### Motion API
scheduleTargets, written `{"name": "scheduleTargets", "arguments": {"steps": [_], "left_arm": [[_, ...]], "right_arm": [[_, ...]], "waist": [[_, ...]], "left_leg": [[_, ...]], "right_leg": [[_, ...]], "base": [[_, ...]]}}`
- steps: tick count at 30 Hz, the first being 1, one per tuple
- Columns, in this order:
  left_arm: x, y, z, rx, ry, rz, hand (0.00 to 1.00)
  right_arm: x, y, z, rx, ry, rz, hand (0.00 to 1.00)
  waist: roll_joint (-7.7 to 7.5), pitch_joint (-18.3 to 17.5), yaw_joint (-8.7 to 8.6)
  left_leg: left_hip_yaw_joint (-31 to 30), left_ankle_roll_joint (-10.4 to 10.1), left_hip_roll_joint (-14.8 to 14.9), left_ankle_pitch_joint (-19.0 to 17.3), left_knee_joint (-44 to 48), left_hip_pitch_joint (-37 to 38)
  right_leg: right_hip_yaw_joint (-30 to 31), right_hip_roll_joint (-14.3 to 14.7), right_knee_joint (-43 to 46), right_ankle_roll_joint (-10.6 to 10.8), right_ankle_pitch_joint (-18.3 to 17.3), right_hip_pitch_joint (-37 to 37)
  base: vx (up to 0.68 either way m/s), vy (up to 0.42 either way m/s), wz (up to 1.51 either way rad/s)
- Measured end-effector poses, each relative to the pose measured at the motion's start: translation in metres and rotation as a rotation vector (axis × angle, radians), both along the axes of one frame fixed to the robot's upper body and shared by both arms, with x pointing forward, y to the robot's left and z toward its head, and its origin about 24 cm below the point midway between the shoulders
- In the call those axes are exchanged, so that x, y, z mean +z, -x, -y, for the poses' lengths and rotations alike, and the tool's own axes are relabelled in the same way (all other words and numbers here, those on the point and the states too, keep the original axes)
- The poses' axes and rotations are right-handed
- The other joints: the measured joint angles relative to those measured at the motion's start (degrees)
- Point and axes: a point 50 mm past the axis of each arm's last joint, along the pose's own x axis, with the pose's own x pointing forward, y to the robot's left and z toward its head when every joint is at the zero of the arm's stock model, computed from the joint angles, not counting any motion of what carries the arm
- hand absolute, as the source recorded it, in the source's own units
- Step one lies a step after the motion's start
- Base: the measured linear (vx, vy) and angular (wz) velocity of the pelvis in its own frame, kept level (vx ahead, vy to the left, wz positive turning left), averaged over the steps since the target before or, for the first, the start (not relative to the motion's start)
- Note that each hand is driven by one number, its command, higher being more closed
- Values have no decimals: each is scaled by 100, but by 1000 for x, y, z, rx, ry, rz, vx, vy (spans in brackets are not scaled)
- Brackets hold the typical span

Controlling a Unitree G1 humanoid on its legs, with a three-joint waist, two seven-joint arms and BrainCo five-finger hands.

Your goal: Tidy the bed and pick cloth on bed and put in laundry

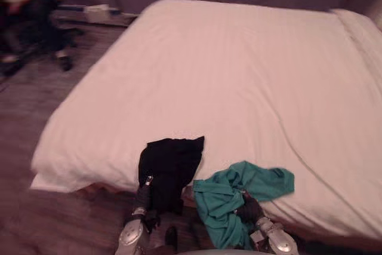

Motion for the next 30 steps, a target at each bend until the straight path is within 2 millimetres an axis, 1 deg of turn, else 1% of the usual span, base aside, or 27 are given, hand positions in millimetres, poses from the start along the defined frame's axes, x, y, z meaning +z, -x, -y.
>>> {"name": "scheduleTargets", "arguments": {"steps": [1,2,3,4,5,6,7,8,9,10,11,12,13,14,15,16,17,18,19,20,21,22,23,24,30], "left_arm": [[-1,2,0,3,-1,-7,100],[-3,4,-1,3,-4,-18,100],[-3,4,-1,3,-5,-19,100],[-5,7,-2,8,-6,-30,100],[-7,9,-2,13,-8,-41,100],[-10,14,-2,18,-6,-60,100],[-14,22,-8,46,-12,-91,100],[-16,25,-12,57,-21,-107,100],[-19,29,-17,77,-30,-127,100],[-24,34,-19,91,-27,-155,100],[-24,35,-18,92,-22,-158,100],[-25,38,-17,85,-14,-163,100],[-25,36,-14,61,-17,-168,100],[-25,33,-13,50,-23,-163,100],[-25,27,-15,32,-42,-159,100],[-26,23,-14,19,-48,-163,100],[-25,16,-16,14,-59,-157,100],[-23,9,-18,0,-70,-137,100],[-25,7,-13,-19,-62,-144,100],[-28,11,-11,-42,-63,-165,100],[-29,12,-6,-62,-54,-163,100],[-31,18,-1,-71,-44,-174,100],[-33,23,1,-67,-35,-189,100],[-43,43,2,-82,-23,-255,100],[-43,43,1,-78,-22,-255,100]], "right_arm": [[1,-2,-2,4,5,4,100],[3,-5,-4,5,9,21,100],[6,-9,-3,-5,19,40,100],[10,-16,1,-9,43,66,100],[12,-21,4,-9,57,80,100],[17,-29,8,-8,80,107,100],[24,-42,7,3,96,150,100],[27,-48,6,5,99,171,100],[32,-55,3,6,94,196,100],[34,-59,2,-7,97,209,100],[34,-59,2,-12,97,209,100],[32,-58,1,-22,101,202,100],[29,-53,2,-48,100,185,100],[26,-49,3,-63,95,170,100],[21,-42,5,-93,89,143,100],[17,-35,6,-114,84,117,100],[10,-21,3,-159,55,74,100],[13,-12,4,-198,44,81,100],[10,-3,5,-225,44,60,100],[4,8,8,-251,55,18,100],[2,12,12,-268,64,2,100],[2,12,16,-291,60,0,100],[3,6,20,-317,40,15,100],[-19,-3,12,-403,-11,-76,100],[-20,-2,13,-405,-11,-80,100]], "waist": [[-22,2,16],[-63,-5,21],[-64,-6,65],[-45,-24,135],[-11,-45,172],[53,-61,299],[85,-48,328],[67,-37,346],[6,-11,441],[-7,-2,552],[-13,15,598],[92,-18,588],[118,21,503],[119,59,458],[157,155,365],[164,207,280],[-194,208,78],[-237,363,55],[-277,403,-70],[-334,381,-93],[-277,332,-62],[-220,238,-26],[-119,181,19],[39,-27,91],[39,-27,88]], "left_leg": [[351,130,45,-118,61,-57],[949,288,108,-240,271,-148],[1498,352,193,-289,537,-214],[2030,351,284,-290,814,-284],[2111,349,271,-290,848,-310],[2020,347,205,-288,804,-316],[1661,272,63,-234,724,-343],[1542,257,-19,-224,704,-351],[1450,194,-175,-261,721,-351],[1341,73,-316,-325,733,-329],[1282,24,-348,-330,723,-325],[1084,-74,-406,-321,678,-316],[693,-158,-451,-261,536,-286],[523,-181,-462,-245,431,-246],[215,-266,-492,-283,132,-76],[85,-470,-517,-426,-66,39],[76,-572,-748,-928,249,29],[20,-363,-634,-1119,1285,-129],[-50,-150,-767,-843,1421,-112],[-158,-151,-928,-845,1336,85],[-209,-177,-956,-827,1233,198],[-224,-245,-955,-780,1036,255],[-222,-266,-917,-765,872,259],[-79,-686,-426,-148,-55,569],[-53,-686,-418,-152,-56,568]], "right_leg": [[-233,-3,-8,26,18,116],[-581,-44,-12,51,41,316],[-916,-58,10,51,41,527],[-1250,-97,175,52,41,707],[-1338,-147,345,51,41,733],[-1405,-291,761,55,30,710],[-1288,-297,846,153,-230,699],[-1203,-261,708,153,-306,675],[-1124,-287,560,87,-310,613],[-1094,-378,700,42,-264,678],[-1084,-439,885,-8,-239,635],[-842,-577,1546,-312,-196,412],[-87,-466,2263,-460,-361,-10],[199,-272,2386,-385,-476,-143],[633,153,2437,-411,-633,-376],[879,419,2354,-440,-686,-516],[1397,537,2074,-534,-805,-823],[1762,598,2067,-518,-961,-991],[1983,619,1897,-521,-980,-990],[2355,568,1592,-617,-735,-1043],[2372,607,1428,-629,-438,-1005],[2353,622,1222,-576,-336,-971],[2317,685,917,-522,-260,-901],[2369,1308,-205,-826,327,-613],[2403,1318,-207,-825,325,-621]], "base": [[21,57,247],[58,39,236],[144,107,306],[170,127,267],[146,122,229],[131,95,184],[103,79,161],[68,85,125],[8,96,84],[8,116,71],[23,134,74],[16,135,107],[18,124,126],[23,78,165],[30,23,141],[122,7,194],[164,-38,182],[242,-102,197],[182,-98,163],[153,-57,135],[114,1,97],[130,-11,56],[103,-16,26],[54,-7,10],[0,0,-2]]}}
